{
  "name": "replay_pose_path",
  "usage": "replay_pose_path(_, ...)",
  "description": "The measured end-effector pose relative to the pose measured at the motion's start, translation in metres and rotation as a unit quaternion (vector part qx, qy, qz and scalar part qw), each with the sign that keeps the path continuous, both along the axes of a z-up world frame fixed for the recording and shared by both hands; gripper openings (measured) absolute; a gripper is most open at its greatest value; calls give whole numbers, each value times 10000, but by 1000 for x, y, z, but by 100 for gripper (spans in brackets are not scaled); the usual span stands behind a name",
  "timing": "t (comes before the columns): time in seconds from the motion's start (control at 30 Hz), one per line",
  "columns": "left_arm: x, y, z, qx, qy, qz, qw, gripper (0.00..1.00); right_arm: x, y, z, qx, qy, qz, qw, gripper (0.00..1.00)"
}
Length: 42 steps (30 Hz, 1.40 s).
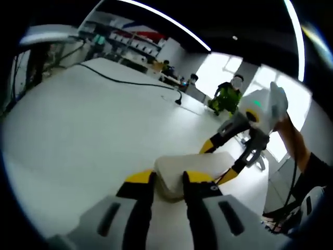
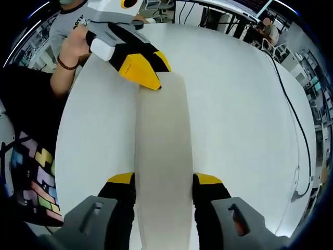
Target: Arrange the utensils inside the cutlery case until each visible utensil rests in its matching compartment.
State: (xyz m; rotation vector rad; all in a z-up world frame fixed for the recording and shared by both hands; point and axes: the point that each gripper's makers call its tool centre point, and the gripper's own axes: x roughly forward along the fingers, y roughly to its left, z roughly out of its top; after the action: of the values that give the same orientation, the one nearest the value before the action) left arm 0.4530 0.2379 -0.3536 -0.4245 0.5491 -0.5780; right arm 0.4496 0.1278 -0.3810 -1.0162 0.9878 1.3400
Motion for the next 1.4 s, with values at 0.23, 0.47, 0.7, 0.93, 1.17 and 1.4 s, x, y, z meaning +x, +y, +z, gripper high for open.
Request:
replay_pose_path(0.23,0,-2,0,85,-52,-21,9999,24,-2,-14,11,-72,-72,60,9999,43)
replay_pose_path(0.47,-1,-5,0,125,-103,-34,9999,24,8,-46,33,-60,-199,-198,9996,42)
replay_pose_path(0.7,2,-3,1,146,-121,-37,9998,24,15,-78,43,-105,-186,-523,9984,27)
replay_pose_path(0.93,4,-2,1,155,-130,-26,9998,24,15,-96,37,-277,-120,-622,9976,26)
replay_pose_path(1.17,6,-1,1,157,-126,-23,9998,24,10,-95,33,-325,-15,-593,9977,24)
replay_pose_path(1.4,6,-3,1,157,-145,1,9998,25,17,-94,35,-483,-43,-575,9972,24)
